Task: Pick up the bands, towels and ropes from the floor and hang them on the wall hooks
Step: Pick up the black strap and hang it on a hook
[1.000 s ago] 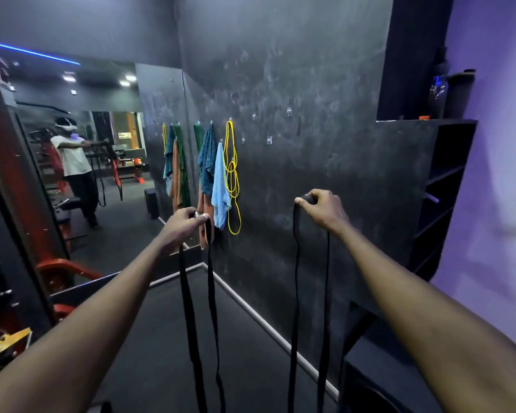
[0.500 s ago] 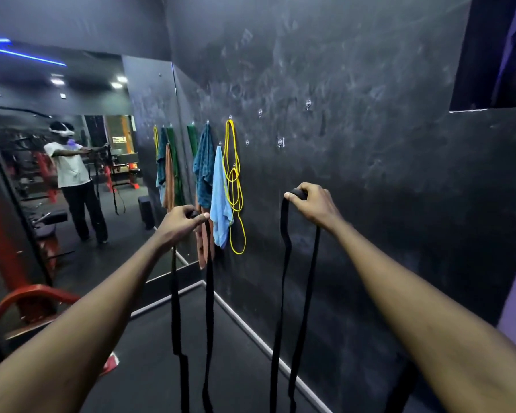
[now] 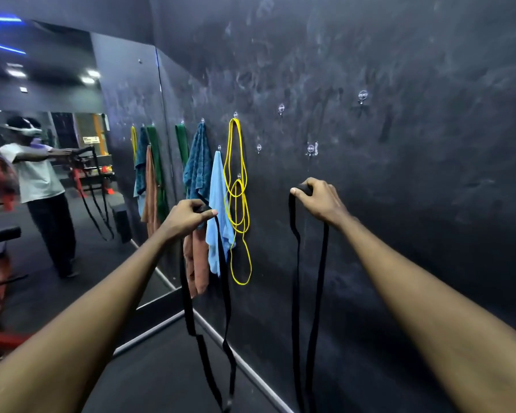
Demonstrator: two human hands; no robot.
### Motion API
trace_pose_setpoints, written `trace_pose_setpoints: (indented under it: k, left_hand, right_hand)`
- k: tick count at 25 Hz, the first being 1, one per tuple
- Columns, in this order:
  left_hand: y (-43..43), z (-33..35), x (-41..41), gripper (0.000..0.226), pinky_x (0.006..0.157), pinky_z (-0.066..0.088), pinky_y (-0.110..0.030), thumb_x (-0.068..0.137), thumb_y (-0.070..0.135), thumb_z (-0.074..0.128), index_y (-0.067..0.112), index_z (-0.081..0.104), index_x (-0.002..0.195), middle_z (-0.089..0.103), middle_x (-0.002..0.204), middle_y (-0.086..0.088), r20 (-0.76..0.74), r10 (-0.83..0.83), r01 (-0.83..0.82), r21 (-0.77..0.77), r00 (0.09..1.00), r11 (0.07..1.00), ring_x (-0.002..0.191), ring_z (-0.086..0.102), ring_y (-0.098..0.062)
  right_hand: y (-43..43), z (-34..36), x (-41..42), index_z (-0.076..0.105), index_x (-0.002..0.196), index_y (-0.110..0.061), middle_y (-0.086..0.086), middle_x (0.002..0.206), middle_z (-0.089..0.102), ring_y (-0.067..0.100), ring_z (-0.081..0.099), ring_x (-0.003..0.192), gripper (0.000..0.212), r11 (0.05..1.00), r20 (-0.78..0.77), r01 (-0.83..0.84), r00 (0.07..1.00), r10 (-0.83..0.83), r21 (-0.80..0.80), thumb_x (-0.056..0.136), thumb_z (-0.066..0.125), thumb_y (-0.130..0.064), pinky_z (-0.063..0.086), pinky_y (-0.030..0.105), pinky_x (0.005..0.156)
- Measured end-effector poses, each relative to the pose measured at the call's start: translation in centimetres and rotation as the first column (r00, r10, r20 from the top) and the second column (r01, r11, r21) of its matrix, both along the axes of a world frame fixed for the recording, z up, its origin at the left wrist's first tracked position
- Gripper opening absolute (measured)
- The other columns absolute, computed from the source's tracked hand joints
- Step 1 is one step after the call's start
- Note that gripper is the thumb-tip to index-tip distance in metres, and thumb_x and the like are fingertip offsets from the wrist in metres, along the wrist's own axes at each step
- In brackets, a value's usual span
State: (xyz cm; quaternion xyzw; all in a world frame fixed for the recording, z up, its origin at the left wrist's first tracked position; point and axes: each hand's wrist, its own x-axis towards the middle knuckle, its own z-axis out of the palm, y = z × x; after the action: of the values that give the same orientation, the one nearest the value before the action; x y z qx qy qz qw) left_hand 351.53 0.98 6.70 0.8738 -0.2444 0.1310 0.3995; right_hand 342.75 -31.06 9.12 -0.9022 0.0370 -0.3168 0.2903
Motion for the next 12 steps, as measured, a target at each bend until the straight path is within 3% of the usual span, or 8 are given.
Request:
trace_pose_setpoints:
  k: [6,9,12]
  left_hand:
    - [0.3,0.9,15.5,0.045,0.055,0.025,-0.031,0.088,0.035,0.069,0.024,0.039,0.057,0.034,0.056,0.007,-0.036,-0.082,0.08,-0.041,0.996,0.996,0.054,0.033,-0.01]
    - [-0.3,0.4,23.5,0.031,0.063,0.036,-0.031,0.088,0.037,0.068,0.018,0.059,0.065,0.059,0.065,-0.004,-0.083,-0.103,0.101,-0.029,0.991,0.994,0.063,0.049,-0.013]
    - [-0.9,0.2,30.3,0.02,0.066,0.042,-0.031,0.087,0.034,0.069,0.019,0.071,0.074,0.068,0.068,0.008,-0.114,-0.16,0.151,-0.082,0.981,0.985,0.068,0.056,-0.013]
  right_hand:
    - [1.6,1.2,13.3,0.062,0.092,-0.015,0.005,0.091,0.067,0.026,0.061,0.092,0.033,0.996,0.008,0.078,0.997,-0.077,-0.039,0.092,0.06,-0.048,0.044,0.032,0.073]
    - [1.5,1.7,20.0,0.064,0.098,-0.014,0.007,0.096,0.068,0.027,0.061,0.096,0.034,0.991,-0.021,0.103,0.994,-0.105,-0.086,0.092,0.06,-0.047,0.046,0.034,0.077]
    - [0.6,1.9,26.2,0.066,0.1,-0.014,0.005,0.093,0.067,0.027,0.062,0.096,0.035,0.988,-0.02,0.112,0.993,-0.115,-0.108,0.092,0.062,-0.048,0.044,0.033,0.075]
